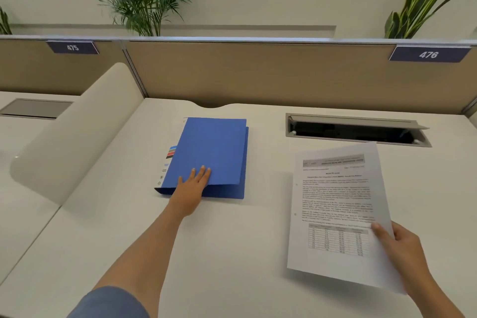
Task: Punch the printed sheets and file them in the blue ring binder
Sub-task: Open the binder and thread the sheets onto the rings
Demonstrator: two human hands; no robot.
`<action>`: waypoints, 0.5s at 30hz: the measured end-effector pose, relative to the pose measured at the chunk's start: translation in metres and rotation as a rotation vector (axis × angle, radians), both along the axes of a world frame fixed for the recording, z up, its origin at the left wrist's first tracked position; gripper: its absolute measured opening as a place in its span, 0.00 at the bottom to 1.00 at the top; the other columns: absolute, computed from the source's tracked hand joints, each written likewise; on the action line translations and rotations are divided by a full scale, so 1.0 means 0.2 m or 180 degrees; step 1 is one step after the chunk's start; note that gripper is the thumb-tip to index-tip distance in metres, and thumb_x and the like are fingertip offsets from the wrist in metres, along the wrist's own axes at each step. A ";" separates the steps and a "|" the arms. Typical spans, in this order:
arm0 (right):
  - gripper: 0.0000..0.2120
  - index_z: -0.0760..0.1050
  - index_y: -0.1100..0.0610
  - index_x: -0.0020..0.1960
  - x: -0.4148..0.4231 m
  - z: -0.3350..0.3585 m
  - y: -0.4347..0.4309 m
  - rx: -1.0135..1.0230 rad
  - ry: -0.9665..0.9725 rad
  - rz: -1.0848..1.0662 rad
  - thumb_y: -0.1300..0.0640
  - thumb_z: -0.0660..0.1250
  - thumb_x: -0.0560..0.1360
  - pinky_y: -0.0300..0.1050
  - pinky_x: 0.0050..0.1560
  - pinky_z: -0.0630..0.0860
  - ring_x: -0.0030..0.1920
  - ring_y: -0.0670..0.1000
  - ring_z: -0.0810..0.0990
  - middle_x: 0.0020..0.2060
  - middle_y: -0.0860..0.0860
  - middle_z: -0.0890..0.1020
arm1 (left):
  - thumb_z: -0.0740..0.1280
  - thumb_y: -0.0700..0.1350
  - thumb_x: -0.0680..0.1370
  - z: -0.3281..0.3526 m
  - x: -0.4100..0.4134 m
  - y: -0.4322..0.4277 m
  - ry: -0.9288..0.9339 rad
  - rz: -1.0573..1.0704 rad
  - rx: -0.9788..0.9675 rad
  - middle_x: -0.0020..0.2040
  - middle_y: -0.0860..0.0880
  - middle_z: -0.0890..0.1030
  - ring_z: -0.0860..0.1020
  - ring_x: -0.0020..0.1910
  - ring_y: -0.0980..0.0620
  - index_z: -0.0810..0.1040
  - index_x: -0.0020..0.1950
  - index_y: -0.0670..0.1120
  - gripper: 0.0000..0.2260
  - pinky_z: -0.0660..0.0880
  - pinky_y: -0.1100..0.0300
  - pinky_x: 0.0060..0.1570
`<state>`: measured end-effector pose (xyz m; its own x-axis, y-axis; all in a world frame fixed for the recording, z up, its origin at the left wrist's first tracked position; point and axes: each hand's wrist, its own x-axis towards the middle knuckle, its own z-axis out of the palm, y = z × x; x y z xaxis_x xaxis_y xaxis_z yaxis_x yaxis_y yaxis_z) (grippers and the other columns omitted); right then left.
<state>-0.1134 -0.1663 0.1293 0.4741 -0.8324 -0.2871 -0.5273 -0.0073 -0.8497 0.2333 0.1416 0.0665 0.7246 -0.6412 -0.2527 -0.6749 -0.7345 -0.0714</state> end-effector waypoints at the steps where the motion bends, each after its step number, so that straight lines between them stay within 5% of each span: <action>1: 0.06 0.79 0.57 0.49 0.00 0.00 0.00 0.0020 -0.0017 -0.0007 0.56 0.65 0.78 0.46 0.38 0.73 0.41 0.57 0.80 0.43 0.55 0.83 | 0.54 0.34 0.81 0.01 -0.01 -0.01 0.0064 0.0147 -0.0368 0.79 0.48 0.46 0.48 0.78 0.44 0.41 0.79 0.48 0.31 0.52 0.41 0.73; 5: 0.06 0.79 0.56 0.50 0.03 0.02 0.01 0.0037 -0.0135 -0.0013 0.56 0.65 0.78 0.46 0.38 0.73 0.41 0.56 0.80 0.43 0.54 0.83 | 0.55 0.35 0.82 0.05 -0.09 -0.04 0.0319 0.0735 -0.2500 0.74 0.46 0.66 0.65 0.73 0.45 0.61 0.76 0.48 0.23 0.63 0.46 0.71; 8: 0.06 0.79 0.56 0.50 0.04 0.02 0.00 0.0057 -0.0200 -0.0032 0.56 0.65 0.78 0.46 0.39 0.74 0.41 0.56 0.80 0.43 0.54 0.83 | 0.55 0.40 0.83 0.14 -0.19 -0.07 0.0213 0.1282 -0.3675 0.60 0.49 0.78 0.77 0.56 0.53 0.72 0.70 0.46 0.17 0.74 0.60 0.56; 12: 0.06 0.79 0.57 0.49 0.04 0.03 -0.01 0.0039 -0.0277 -0.0063 0.56 0.65 0.78 0.48 0.41 0.74 0.41 0.57 0.80 0.43 0.53 0.83 | 0.54 0.45 0.84 0.22 -0.31 -0.07 0.0017 0.2105 -0.4688 0.34 0.48 0.74 0.69 0.31 0.55 0.75 0.55 0.40 0.13 0.67 0.54 0.35; 15: 0.05 0.79 0.55 0.47 0.05 0.02 -0.02 0.0051 -0.0331 -0.0079 0.56 0.65 0.78 0.50 0.43 0.75 0.42 0.59 0.81 0.43 0.53 0.83 | 0.55 0.45 0.84 0.24 -0.39 -0.08 -0.0011 0.2661 -0.5318 0.35 0.54 0.73 0.69 0.31 0.62 0.75 0.53 0.39 0.12 0.68 0.61 0.37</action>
<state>-0.1035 -0.1693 0.1332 0.4813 -0.8399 -0.2508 -0.4360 0.0188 -0.8998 0.1544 0.1261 0.1135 0.9411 0.2836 0.1839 -0.1503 -0.1361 0.9792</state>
